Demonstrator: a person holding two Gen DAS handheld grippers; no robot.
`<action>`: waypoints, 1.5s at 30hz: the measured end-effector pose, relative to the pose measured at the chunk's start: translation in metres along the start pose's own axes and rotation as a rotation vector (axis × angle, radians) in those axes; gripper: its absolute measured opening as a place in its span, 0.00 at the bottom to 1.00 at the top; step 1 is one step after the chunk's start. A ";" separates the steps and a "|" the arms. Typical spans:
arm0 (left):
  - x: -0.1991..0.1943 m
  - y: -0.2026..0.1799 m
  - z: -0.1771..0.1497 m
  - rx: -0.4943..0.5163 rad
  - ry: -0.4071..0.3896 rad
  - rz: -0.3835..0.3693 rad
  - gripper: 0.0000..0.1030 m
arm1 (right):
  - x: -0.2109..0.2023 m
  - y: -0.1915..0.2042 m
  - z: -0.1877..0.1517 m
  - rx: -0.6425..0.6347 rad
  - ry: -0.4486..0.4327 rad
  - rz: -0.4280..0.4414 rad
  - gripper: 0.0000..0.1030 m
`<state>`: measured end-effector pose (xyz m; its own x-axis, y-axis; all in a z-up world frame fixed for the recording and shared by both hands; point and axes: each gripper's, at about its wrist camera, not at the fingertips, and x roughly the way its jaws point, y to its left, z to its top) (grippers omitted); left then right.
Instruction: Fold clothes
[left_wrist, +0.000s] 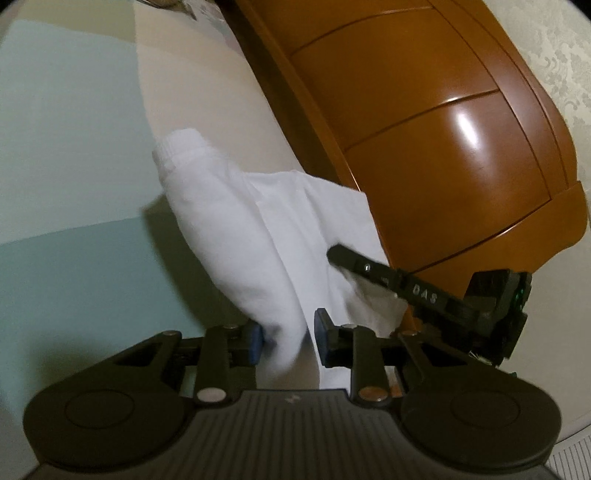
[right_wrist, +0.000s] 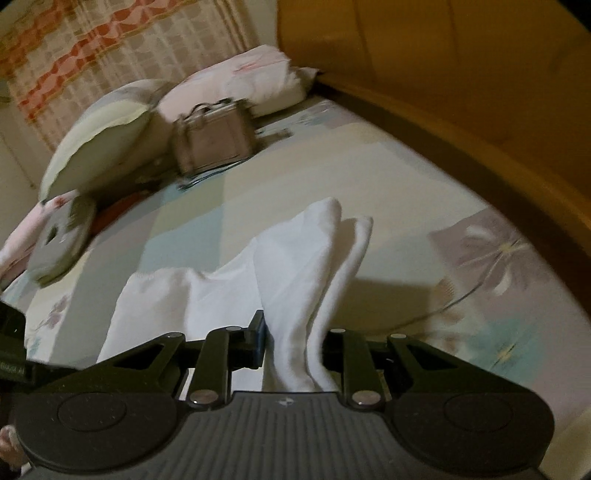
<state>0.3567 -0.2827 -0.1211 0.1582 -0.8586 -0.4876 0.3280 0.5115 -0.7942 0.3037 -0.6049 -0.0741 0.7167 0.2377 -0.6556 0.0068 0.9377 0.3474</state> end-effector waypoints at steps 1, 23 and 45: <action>0.006 0.000 0.002 0.003 0.003 0.001 0.24 | 0.002 -0.005 0.004 0.000 -0.004 -0.010 0.24; -0.050 0.000 -0.058 0.428 0.018 0.354 0.58 | -0.037 0.005 -0.027 -0.111 -0.128 -0.099 0.43; -0.129 -0.001 -0.121 0.569 -0.117 0.526 0.83 | 0.025 0.111 -0.062 -0.354 -0.028 -0.150 0.69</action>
<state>0.2236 -0.1687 -0.1010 0.5121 -0.5221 -0.6820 0.6044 0.7832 -0.1458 0.2789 -0.4792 -0.0930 0.7451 0.0889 -0.6610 -0.1248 0.9922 -0.0072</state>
